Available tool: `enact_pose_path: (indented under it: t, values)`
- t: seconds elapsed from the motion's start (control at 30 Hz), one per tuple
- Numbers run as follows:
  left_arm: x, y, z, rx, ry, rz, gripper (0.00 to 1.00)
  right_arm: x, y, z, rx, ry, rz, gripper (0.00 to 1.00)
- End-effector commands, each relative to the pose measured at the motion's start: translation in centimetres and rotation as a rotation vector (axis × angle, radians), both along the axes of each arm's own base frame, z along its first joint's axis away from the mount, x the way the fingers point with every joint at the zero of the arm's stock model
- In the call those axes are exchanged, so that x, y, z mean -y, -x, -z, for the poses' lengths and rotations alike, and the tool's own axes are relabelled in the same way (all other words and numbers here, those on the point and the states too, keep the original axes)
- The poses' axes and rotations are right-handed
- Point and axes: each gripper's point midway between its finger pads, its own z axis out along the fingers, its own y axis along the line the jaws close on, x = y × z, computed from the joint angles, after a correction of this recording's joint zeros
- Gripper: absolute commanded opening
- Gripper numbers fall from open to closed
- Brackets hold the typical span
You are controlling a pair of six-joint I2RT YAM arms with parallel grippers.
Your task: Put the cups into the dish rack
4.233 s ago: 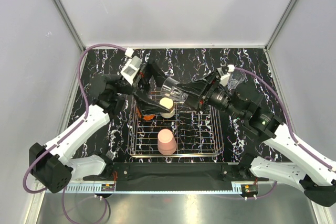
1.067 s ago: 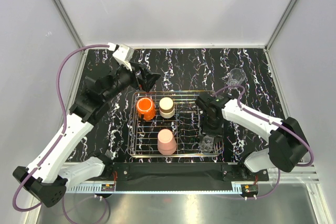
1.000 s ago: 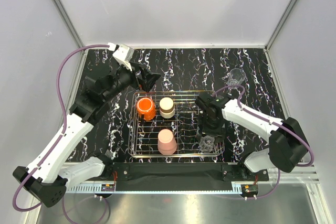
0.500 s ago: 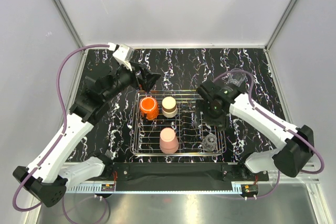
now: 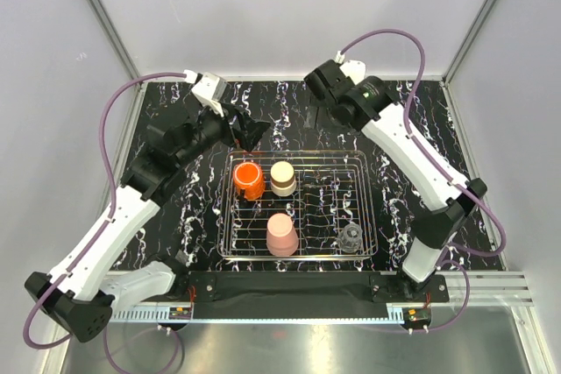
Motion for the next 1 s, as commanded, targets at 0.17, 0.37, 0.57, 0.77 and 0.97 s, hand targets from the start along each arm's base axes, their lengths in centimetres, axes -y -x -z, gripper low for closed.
enact_pose_path:
  t: [0.17,0.37,0.57,0.77,0.97]
  values:
    - [0.9,-1.2,0.6,0.020,0.005,-0.019,0.99,13.6,-5.9,2.1,-0.086,0.222,0.240,1.00]
    - [1.3,-0.9,1.1,0.035,-0.030,-0.036,0.99,17.9,-9.2,5.7,-0.150,0.150,0.364,1.00]
    - [2.0,-0.2,0.9,0.032,-0.024,-0.009,0.99,22.1,-11.0,8.1,-0.148,0.029,0.493,0.98]
    - [2.4,0.0,0.8,0.023,-0.008,0.013,0.99,23.4,-11.6,10.1,-0.140,-0.028,0.501,0.85]
    - [2.4,0.2,0.4,0.026,-0.002,0.019,0.99,24.4,-12.3,12.6,-0.143,-0.051,0.520,0.70]
